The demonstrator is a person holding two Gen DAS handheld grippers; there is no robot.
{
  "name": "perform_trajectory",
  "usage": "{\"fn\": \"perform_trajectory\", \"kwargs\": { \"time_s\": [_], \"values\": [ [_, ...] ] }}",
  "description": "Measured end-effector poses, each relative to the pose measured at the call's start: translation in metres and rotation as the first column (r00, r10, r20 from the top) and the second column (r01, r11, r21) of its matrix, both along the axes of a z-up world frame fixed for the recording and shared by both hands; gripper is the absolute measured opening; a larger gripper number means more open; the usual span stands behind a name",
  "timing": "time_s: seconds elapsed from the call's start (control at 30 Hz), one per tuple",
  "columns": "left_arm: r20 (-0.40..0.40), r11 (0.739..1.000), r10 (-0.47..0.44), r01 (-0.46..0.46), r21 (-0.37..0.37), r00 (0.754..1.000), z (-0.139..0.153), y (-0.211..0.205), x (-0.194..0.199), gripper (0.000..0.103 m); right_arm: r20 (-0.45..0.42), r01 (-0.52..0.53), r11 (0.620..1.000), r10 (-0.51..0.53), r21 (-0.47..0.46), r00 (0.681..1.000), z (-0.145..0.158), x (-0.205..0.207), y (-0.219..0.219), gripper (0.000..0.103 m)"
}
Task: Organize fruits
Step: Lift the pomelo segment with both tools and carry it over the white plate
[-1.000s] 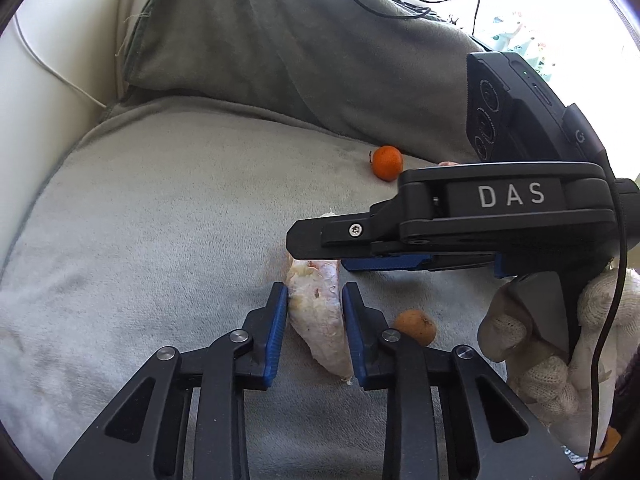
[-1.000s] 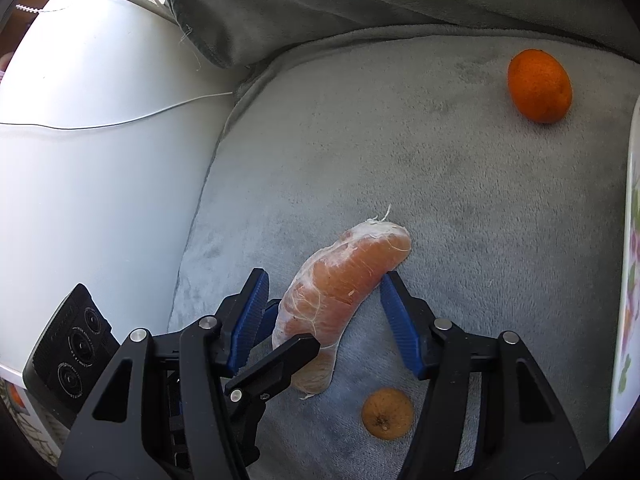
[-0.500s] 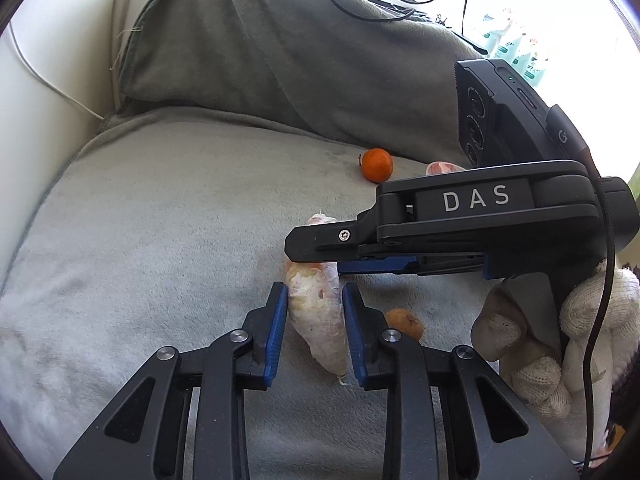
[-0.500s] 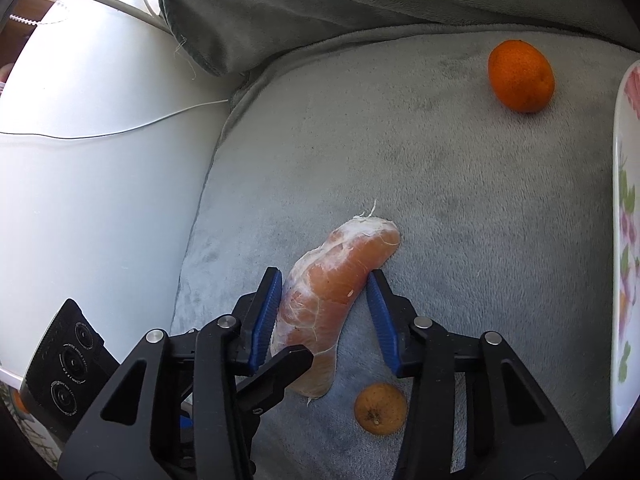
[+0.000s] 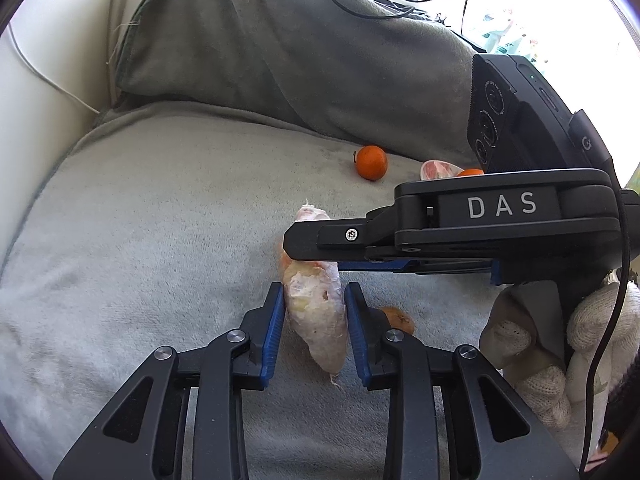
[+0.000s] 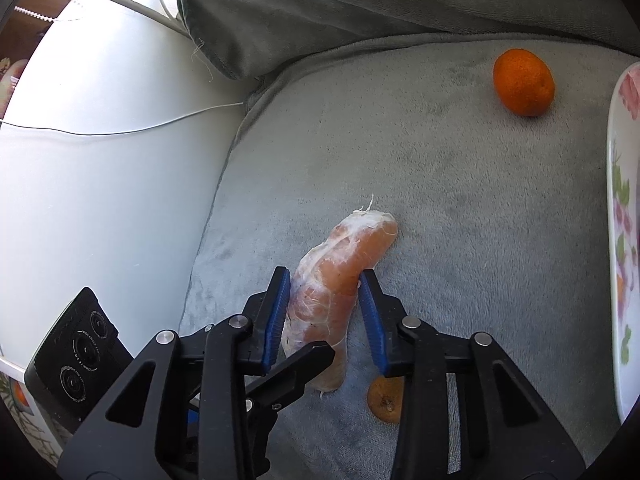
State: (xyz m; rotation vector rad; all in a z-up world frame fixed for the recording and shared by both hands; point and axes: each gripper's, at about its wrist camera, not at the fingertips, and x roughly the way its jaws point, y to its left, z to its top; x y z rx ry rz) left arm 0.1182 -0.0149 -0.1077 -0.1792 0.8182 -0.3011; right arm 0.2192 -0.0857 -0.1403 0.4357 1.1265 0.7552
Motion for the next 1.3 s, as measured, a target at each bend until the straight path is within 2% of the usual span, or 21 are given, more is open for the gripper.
{"fn": "perform_trajectory", "kwargs": {
  "time_s": [0.3,0.87,1.3],
  "values": [
    [0.043,1.000,-0.017,0.016,0.021,0.999,0.013,-0.016,-0.013,0.026,0.030,0.014,1.000,-0.014,0.020,0.999,0.015,-0.014,-0.021,0.024],
    [0.103,0.993,-0.095,0.088,0.073,0.990,0.039,-0.063,-0.014,0.025,0.068,0.091,0.994,-0.095,0.061,0.993,0.032,-0.019,-0.074,0.024],
    [0.145,0.982,-0.181,0.171,0.075,0.973,0.057,-0.114,-0.001,0.025,0.112,0.181,0.980,-0.190,0.081,0.975,0.055,-0.023,-0.146,0.024]
  ]
}}
